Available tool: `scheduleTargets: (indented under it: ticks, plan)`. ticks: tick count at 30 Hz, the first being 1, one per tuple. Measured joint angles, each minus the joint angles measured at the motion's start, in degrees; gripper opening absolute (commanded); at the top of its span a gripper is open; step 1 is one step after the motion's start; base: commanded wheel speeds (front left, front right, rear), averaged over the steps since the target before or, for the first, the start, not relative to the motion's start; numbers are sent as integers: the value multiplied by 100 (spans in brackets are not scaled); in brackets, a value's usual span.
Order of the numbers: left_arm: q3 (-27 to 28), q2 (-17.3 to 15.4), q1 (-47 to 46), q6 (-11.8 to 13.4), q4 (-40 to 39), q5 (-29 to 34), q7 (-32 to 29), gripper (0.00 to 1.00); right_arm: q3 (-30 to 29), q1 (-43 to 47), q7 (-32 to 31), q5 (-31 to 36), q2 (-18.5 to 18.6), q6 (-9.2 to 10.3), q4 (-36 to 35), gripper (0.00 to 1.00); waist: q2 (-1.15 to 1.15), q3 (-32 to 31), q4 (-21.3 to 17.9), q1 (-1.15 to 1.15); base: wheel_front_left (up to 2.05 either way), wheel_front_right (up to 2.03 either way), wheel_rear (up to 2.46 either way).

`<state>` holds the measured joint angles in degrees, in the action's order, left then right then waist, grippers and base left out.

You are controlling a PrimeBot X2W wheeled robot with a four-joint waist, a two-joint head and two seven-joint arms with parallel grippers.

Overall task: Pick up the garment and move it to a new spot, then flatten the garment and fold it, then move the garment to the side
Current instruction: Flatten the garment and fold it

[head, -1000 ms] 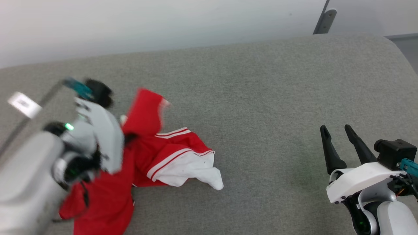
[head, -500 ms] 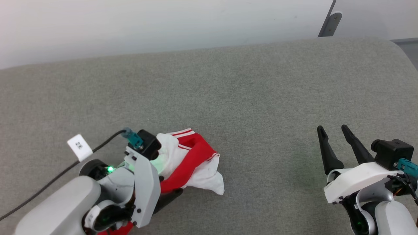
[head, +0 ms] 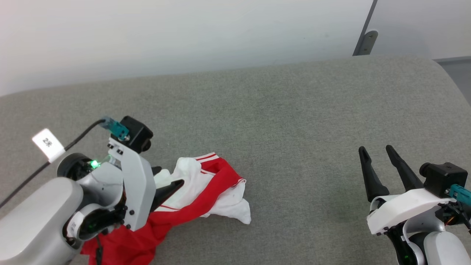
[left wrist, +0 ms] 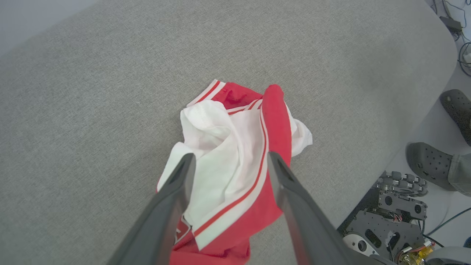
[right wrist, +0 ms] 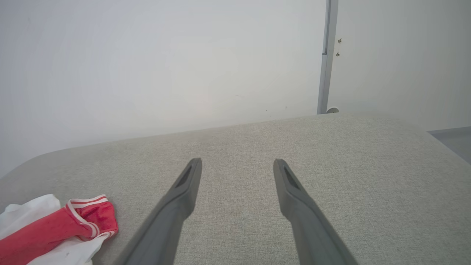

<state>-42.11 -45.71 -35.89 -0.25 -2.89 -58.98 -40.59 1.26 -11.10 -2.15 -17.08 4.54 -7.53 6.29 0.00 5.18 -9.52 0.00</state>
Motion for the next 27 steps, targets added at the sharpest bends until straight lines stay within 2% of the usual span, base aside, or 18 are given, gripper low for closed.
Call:
scheduleTargets:
  ticks: [8, 16, 17, 18, 19, 27]
  plan:
    - [-146, 122, -1, -356, 828, 207, 326, 100, 83, 4, 40, -23, 40, 0, -23, 100, 0, -46, -83, 0, 0, 0, 0]
    - [-279, 200, -58, -538, 1586, 312, 532, 100, 90, 3, 48, -31, 63, 0, -68, 100, 0, 73, -166, 0, 0, 0, 0]
    - [-283, 230, -58, -547, 1662, 280, 542, 79, 89, 3, 48, -31, 63, 0, -70, 100, 0, 84, -173, 0, 0, 0, 0]
    - [-293, 248, -59, -581, 1706, 275, 570, 33, 88, 3, 48, -31, 64, 0, -73, 100, 0, 93, -178, 0, 0, 0, 0]
    - [-299, 255, -69, -588, 1757, 272, 580, 0, 88, 3, 48, -31, 64, 0, -75, 100, 0, 101, -182, 0, 0, 0, 0]
    - [-401, 292, -163, -661, 1922, 143, 505, 0, 59, 5, 47, -5, 58, 0, -97, 100, 0, 114, -131, 0, 0, 0, 0]
